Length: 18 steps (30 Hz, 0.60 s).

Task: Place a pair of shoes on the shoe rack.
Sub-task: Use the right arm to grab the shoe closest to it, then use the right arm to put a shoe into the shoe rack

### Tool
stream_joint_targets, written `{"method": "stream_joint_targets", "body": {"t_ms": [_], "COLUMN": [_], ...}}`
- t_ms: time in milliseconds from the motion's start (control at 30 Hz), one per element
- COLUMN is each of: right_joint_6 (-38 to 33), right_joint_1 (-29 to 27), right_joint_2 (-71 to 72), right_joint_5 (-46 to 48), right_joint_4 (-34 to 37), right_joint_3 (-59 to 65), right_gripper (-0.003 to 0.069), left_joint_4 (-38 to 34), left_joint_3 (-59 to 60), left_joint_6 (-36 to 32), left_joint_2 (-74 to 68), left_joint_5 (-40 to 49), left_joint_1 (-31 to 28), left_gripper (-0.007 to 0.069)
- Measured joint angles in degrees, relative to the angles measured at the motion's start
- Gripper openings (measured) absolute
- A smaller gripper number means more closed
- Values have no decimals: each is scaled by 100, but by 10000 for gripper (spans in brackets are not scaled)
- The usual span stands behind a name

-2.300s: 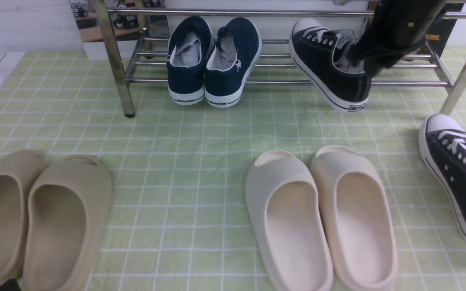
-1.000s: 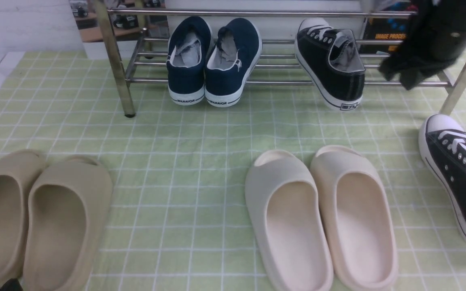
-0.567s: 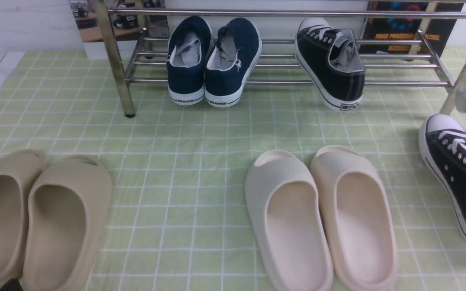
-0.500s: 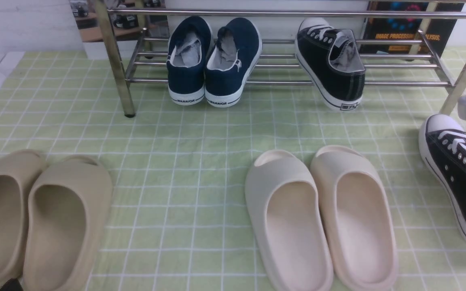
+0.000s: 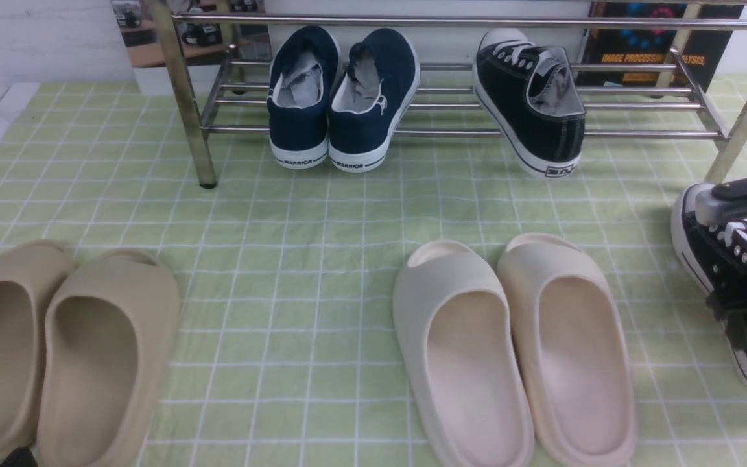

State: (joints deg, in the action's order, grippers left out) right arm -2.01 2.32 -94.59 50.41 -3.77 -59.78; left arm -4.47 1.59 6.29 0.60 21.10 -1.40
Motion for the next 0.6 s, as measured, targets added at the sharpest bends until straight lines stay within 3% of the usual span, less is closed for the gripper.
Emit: {"method": "stream_joint_targets", "body": {"t_ms": [133,167,200,233,400,600], "right_joint_6": [4,4,4,4,4,-488], "right_joint_1": [0,0,0,0,0,0], "right_joint_2": [-172,-172,-166,-85,374,1040], "right_joint_5": [-32,-50,-50,-28,468,978], "right_joint_4": [-5,-35,-43,-73,32,806], "right_joint_3": [0,0,0,0,-168,-914], "right_gripper": [199,95,82,20,17,17], "left_joint_4": [0,0,0,0,0,0], "left_joint_3": [0,0,0,0,0,0], "left_joint_6": [0,0,0,0,0,0], "left_joint_2": [0,0,0,0,0,0], "left_joint_5": [0,0,0,0,0,0], "left_joint_1": [0,0,0,0,0,0], "left_gripper": [216,216,216,218,218,218]}}
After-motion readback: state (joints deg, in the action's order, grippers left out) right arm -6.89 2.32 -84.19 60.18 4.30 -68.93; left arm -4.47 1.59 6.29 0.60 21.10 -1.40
